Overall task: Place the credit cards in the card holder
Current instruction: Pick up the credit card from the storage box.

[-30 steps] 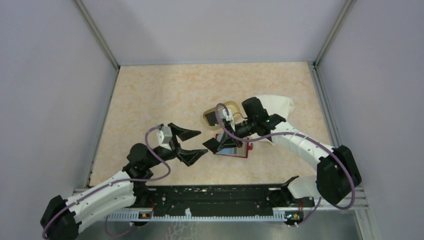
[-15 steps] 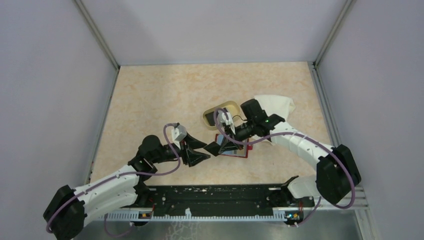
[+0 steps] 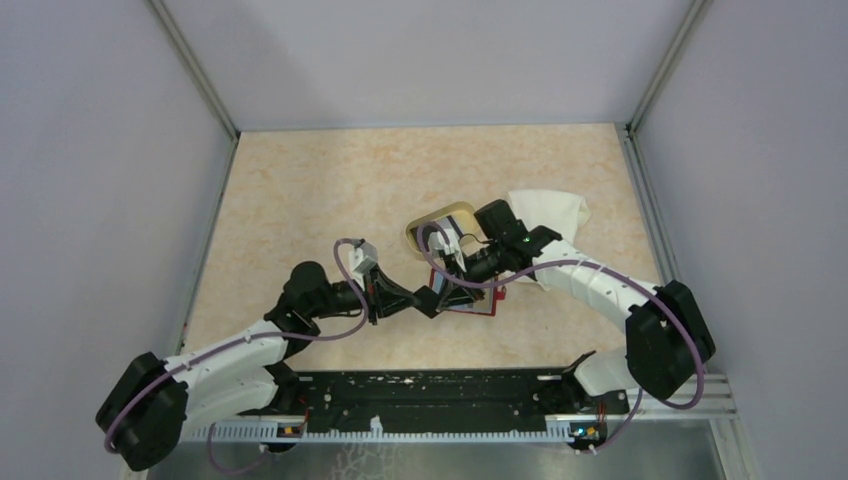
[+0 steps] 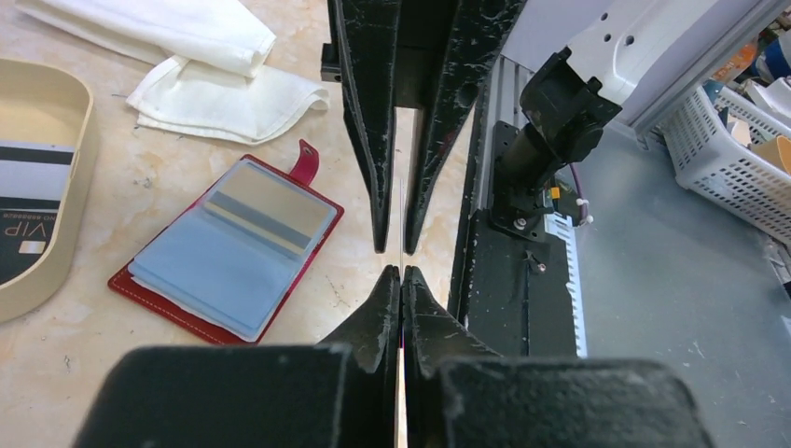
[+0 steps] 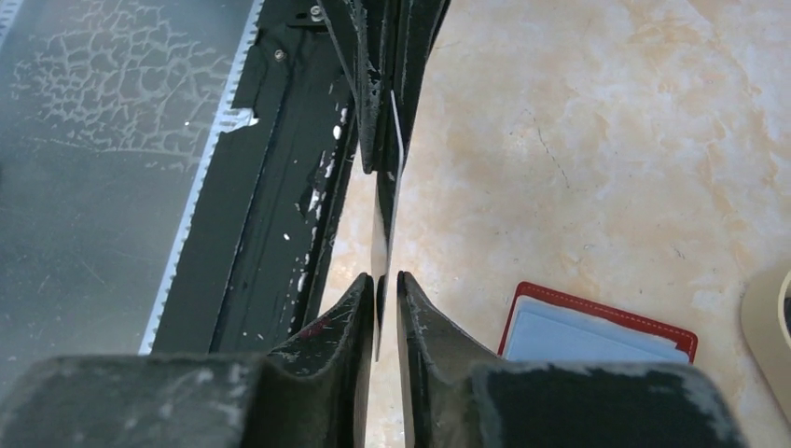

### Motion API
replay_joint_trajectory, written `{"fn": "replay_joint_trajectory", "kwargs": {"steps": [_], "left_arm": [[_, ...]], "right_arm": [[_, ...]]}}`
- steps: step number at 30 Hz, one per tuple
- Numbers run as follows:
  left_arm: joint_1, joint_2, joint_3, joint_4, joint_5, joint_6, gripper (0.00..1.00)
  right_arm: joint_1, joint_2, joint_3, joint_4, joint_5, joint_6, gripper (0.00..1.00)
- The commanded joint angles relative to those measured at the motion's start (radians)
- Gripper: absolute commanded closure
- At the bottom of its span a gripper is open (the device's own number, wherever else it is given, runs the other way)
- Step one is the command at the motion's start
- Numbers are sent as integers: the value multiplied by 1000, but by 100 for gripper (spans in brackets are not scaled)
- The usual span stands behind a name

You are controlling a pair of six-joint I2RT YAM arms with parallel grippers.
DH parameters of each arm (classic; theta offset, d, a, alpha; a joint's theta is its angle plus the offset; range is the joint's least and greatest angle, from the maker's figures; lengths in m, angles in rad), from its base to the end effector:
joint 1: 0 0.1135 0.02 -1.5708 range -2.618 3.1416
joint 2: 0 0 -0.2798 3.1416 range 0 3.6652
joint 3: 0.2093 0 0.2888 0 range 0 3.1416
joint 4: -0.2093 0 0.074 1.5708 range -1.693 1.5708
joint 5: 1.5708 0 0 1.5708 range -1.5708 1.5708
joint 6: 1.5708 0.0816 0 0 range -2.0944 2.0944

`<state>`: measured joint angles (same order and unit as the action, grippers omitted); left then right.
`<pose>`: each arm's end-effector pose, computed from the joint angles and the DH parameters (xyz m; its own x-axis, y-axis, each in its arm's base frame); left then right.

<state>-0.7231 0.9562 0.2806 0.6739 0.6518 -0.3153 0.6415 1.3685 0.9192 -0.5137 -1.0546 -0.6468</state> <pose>0.1588 -0.2062 0.2120 -0.3054 -0.0593 -0.9504 0.9321 0.1854 -0.3111 0.2056 0.2421 0.2251 -0.1071 -0.4512 -0.8860 -0.9496 -0.2176 0.2256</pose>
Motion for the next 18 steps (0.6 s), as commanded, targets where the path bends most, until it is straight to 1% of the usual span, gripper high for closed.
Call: {"fn": "replay_joint_trajectory", "kwargs": {"steps": [1,2,3,4,5,7,8,9,10,11,12,13,14,16,18], "left_arm": [[27,20,19,64,54,-29,100],[38,24,10,69,49,-42,100],[49,27,-4,79,48,-62,100],[60,32,-25,96,49,-97,100],[73,40,-47,118,46,-127,100],[97,63,-102,172,39,-191,100],[104,79,-126,205,35,-218,100],[105,96,-149,240,31,-241,100],[105,114,-164,268,25,-260,100],[106,133,-176,291,19,-280,100],[106,152,-179,304,21,-294,100],[107,168,-177,310,30,-302,100],[107,183,-170,309,42,-302,100],[107,208,-159,306,54,-300,100],[107,225,-156,311,53,-302,100]], "right_arm": [[13,-16,62,-8,70,-55,70],[11,-26,69,-22,127,-78,56],[2,-41,71,-28,185,-94,44],[-16,-62,63,-10,253,-98,37],[-36,-76,49,19,314,-91,32],[-85,-89,10,95,428,-52,32],[-100,-85,-10,144,488,-24,35],[-105,-74,-27,192,566,6,45],[-106,-58,-39,236,639,35,58],[-106,-34,-43,265,695,52,69],[-105,-5,-35,281,752,70,83],[-105,27,-25,290,784,89,88],[-101,59,-16,293,799,98,91],[-85,114,-11,313,883,124,94],[-70,160,-12,350,952,141,95]]}}
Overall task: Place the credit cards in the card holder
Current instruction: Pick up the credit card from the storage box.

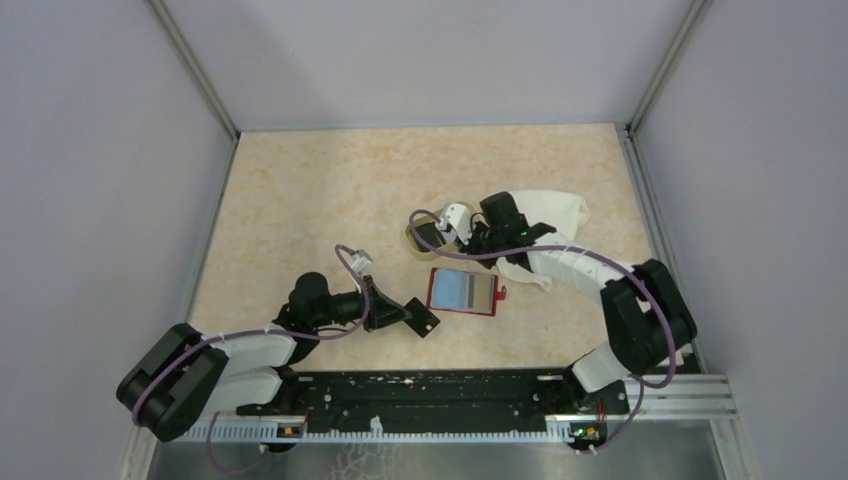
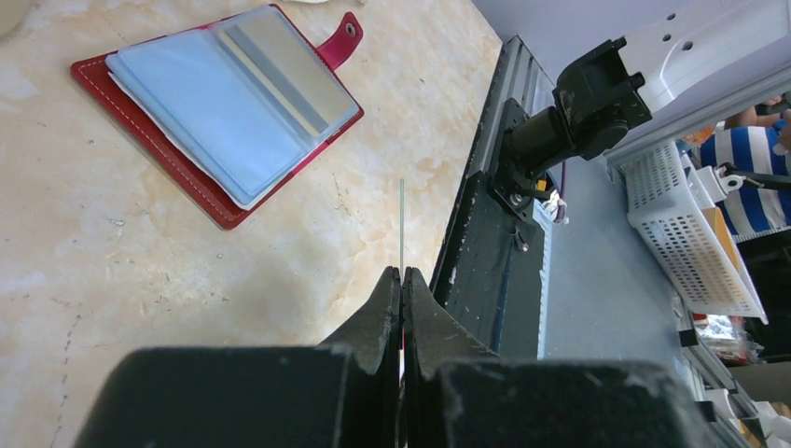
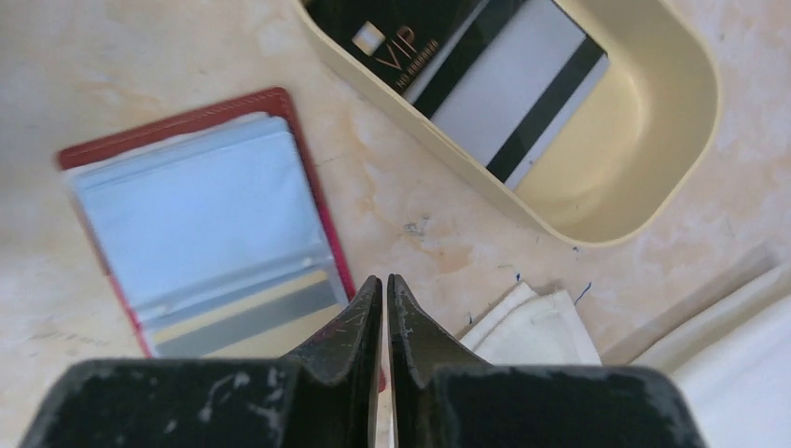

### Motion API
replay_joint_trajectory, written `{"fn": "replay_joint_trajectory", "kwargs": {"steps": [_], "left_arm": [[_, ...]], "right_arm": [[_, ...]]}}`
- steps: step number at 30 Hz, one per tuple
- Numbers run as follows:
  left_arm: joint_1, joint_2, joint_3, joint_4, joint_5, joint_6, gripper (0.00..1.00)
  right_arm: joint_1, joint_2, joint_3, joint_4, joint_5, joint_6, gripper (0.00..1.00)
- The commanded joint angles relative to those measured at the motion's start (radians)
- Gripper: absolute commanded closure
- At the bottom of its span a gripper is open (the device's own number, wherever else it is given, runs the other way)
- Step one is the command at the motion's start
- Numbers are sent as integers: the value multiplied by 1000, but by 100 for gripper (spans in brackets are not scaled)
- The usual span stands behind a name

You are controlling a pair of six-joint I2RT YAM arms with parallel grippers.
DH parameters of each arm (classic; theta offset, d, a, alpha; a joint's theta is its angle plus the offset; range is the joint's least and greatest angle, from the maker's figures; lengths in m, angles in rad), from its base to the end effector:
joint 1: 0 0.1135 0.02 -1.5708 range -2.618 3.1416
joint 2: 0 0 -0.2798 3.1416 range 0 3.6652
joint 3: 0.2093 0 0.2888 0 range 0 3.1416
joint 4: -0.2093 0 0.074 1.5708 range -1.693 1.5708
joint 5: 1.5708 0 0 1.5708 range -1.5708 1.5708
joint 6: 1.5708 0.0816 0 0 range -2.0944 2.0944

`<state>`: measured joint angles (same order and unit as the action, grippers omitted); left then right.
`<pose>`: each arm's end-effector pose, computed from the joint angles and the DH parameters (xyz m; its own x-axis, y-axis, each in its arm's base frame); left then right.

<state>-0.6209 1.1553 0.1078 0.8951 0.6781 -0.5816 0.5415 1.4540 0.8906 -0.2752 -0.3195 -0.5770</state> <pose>0.1623 -0.1790 0.1339 -0.6291 -0.0760 -0.7736 0.7321 0.2764 -0.6226 0.2949 0.2073 0.1786 -0.1690 -0.7060 -0.6877 -0.9086 0.3821 -0.1689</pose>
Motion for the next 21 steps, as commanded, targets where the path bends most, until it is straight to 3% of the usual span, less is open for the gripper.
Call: {"fn": "replay_joint_trajectory", "kwargs": {"steps": [1,9,21], "left_arm": [[4,31,16,92,25,-34,100],[5,56,11,99,28,-28,100],[7,43,-1,68,66,-70,100]], "right_arm": [[32,92,17,127,238,76,95],[83,207,31,150,293,57,96],[167,267,118,-90,-73,-42,99]]}}
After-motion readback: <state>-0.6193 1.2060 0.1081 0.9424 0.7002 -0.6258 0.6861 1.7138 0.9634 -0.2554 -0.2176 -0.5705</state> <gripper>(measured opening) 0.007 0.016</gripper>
